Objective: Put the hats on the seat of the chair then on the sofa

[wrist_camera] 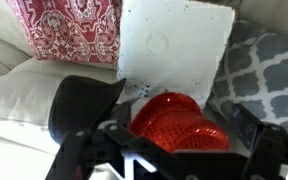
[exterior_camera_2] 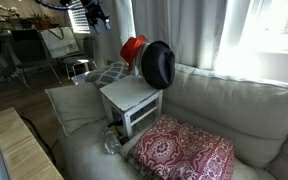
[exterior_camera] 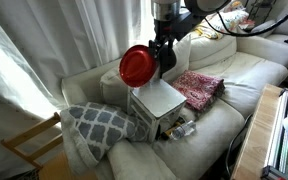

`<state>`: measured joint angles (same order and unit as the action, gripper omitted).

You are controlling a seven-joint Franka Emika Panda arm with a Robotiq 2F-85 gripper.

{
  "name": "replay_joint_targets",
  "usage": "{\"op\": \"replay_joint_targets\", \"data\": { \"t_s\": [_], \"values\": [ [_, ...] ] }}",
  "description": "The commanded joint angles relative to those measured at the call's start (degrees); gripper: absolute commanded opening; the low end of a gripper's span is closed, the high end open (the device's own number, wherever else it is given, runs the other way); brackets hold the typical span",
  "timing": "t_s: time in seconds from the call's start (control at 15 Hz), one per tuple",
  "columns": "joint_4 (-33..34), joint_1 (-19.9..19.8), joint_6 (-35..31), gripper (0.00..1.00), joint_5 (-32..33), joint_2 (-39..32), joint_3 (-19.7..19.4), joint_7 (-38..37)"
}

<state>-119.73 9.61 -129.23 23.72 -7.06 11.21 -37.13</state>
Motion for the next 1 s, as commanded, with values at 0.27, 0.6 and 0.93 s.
{"op": "replay_joint_targets", "data": {
  "t_s": [0.27, 0.6, 0.93],
  "values": [
    [18.2, 6.8, 2.3, 1.0, 11.9, -18.7, -6.8, -10.8],
    [25.7, 9.5, 3.4, 1.0, 12.3, -24.2, -10.4, -11.0],
    [30.0, 10.4, 4.7, 0.89, 11.9, -27.2, -13.0, -11.2]
  ]
}}
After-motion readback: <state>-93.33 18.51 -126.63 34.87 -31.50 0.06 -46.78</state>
